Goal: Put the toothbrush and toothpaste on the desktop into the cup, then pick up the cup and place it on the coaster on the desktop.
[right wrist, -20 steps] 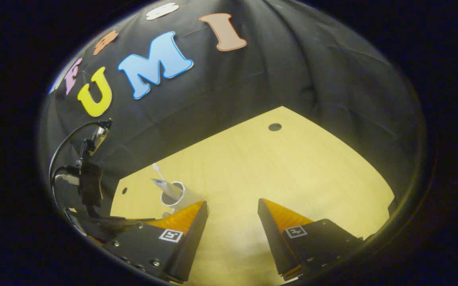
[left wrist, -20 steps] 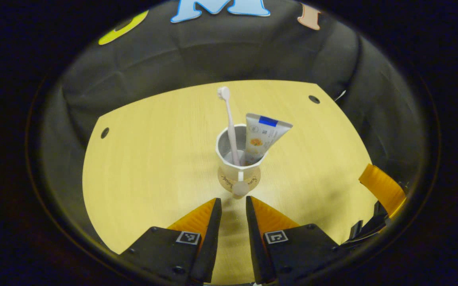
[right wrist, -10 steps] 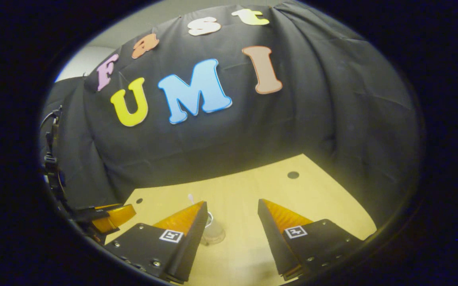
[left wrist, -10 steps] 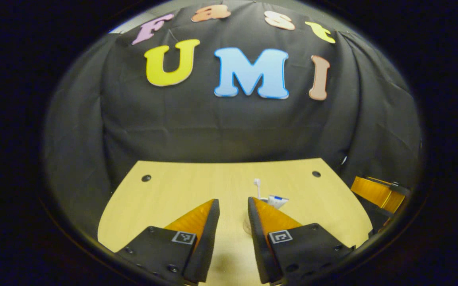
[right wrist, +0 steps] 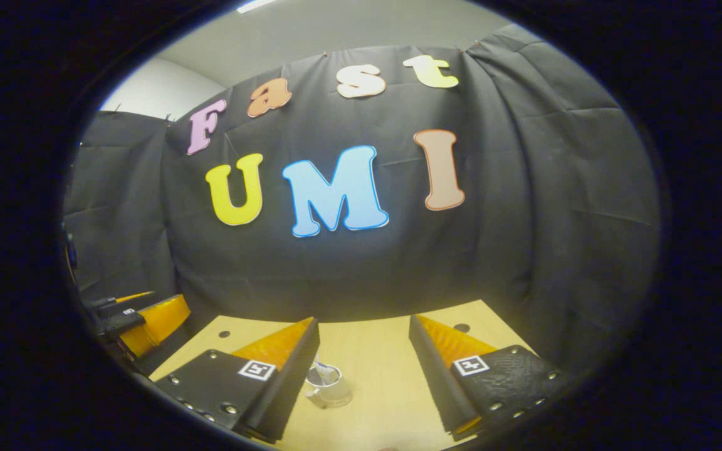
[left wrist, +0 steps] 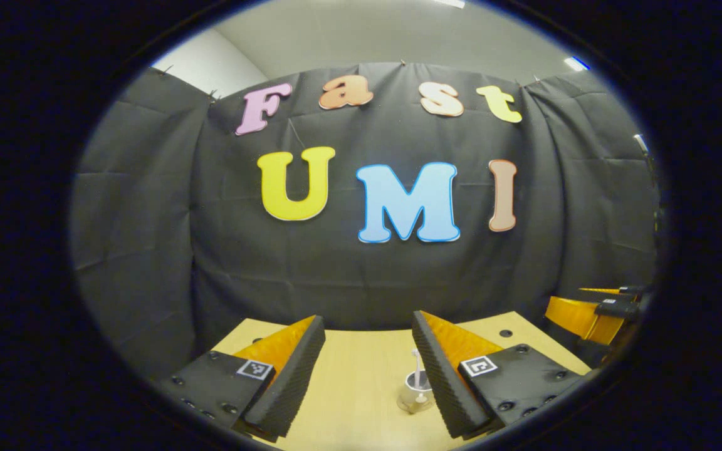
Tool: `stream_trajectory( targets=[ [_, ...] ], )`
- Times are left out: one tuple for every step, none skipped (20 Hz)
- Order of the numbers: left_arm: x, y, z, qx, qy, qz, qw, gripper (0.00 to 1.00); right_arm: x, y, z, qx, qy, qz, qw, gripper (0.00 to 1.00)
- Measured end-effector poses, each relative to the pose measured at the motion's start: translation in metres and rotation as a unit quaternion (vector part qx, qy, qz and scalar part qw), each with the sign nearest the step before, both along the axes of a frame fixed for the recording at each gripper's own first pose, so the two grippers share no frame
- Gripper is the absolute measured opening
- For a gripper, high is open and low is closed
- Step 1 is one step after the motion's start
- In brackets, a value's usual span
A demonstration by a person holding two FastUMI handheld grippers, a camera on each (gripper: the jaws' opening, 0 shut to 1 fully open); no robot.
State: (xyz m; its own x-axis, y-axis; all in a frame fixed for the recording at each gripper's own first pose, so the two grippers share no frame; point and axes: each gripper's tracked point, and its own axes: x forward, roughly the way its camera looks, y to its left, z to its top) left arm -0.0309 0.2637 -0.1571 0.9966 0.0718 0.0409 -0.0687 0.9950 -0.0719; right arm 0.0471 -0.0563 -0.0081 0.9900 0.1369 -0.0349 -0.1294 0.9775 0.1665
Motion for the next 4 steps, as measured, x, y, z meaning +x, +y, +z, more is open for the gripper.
stream_trajectory(
  targets=[
    [0.001,0.0,0.005,-0.007,-0.02,0.004,1.0,0.93,-0.002,-0.001,0.002,-0.002,-0.006,-0.002,1.0,0.96],
    [0.001,0.001,0.01,-0.012,-0.033,0.009,0.999,0.86,-0.003,0.001,0.005,-0.002,-0.015,0.0,1.0,0.96],
    [-0.003,0.005,0.015,-0.01,-0.043,0.022,0.999,0.85,-0.006,0.002,0.006,-0.003,-0.02,0.002,1.0,0.96],
    [-0.007,0.012,0.019,-0.001,-0.051,0.04,0.998,0.92,-0.009,0.0,0.006,-0.006,-0.023,0.001,1.0,0.96]
  ],
)
